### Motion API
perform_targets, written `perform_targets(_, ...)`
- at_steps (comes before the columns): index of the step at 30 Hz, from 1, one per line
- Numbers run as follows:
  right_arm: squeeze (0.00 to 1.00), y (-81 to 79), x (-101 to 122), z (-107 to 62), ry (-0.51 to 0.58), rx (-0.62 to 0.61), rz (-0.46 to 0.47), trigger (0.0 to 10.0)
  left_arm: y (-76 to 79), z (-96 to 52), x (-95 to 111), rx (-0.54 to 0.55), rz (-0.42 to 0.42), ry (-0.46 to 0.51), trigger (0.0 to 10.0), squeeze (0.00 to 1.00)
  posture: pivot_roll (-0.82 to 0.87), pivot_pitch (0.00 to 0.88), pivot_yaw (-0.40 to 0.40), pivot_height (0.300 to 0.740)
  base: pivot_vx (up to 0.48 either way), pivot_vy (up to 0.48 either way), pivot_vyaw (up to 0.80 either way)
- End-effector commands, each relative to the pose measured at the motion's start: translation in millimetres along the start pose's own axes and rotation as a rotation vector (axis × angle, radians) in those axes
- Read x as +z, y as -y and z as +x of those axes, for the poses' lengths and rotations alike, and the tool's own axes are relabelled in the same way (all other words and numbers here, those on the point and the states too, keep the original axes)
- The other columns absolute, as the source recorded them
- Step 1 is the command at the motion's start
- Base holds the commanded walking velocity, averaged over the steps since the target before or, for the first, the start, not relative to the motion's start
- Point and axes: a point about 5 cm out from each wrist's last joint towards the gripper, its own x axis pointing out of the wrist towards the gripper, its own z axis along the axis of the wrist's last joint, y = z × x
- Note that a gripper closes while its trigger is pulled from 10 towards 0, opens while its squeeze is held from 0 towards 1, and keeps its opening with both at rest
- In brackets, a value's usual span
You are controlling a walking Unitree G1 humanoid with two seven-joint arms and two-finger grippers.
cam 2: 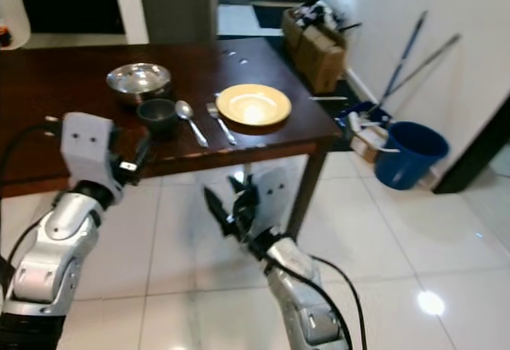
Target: Setting the table
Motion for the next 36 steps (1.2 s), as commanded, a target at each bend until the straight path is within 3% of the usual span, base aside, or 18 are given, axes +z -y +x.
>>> perform_targets(1, 0.00, 1.6, 1, -3.8, -0.005, 0.002, 0.001, 10.0, 6.6, -0.3, -1, -0.024, 0.015, 0.001, 10.0, 0.00, 0.00, 0.000, 0.067, 0.740, 0.480, 0.000, 0.77)
perform_targets(10, 0.00, 11.7, 5, -4.3, 0.006, -0.064, -0.003, 10.0, 6.8, 0.1, -1, -0.028, 0.015, 0.001, 10.0, 0.00, 0.00, 0.000, 0.069, 0.740, 0.480, 0.000, 0.70)
perform_targets(15, 0.00, 28.8, 15, -5.1, 0.065, -0.197, -0.013, 10.0, 7.1, 0.2, -2, -0.032, 0.018, -0.001, 10.0, 0.00, 0.00, 0.000, 0.072, 0.740, 0.480, 0.000, 0.00)
perform_targets(26, 0.00, 62.0, 38, -14.7, 0.155, -0.454, -0.158, 10.0, 12.4, 1.0, -3, -0.067, 0.008, -0.009, 10.0, 0.00, -0.01, 0.000, 0.076, 0.740, 0.446, 0.000, 0.00)
perform_targets(28, 0.00, 66.2, 40, -17.1, 0.157, -0.498, -0.190, 10.0, 13.6, 0.6, -3, -0.086, 0.002, -0.023, 10.0, 0.00, -0.01, 0.000, 0.076, 0.740, 0.000, 0.000, 0.00)
perform_targets(31, 0.00, 71.6, 42, -19.3, 0.119, -0.519, -0.278, 10.0, 18.7, -5.1, -5, -0.206, -0.007, -0.037, 10.0, 0.00, -0.01, 0.000, 0.078, 0.740, 0.000, 0.000, 0.00)
perform_targets(36, 0.00, 72.6, 38, -22.9, 0.085, -0.529, -0.255, 10.0, 20.5, -9.3, -5, -0.325, -0.002, -0.049, 10.0, 0.00, -0.01, 0.000, 0.078, 0.740, 0.000, 0.000, 0.00)
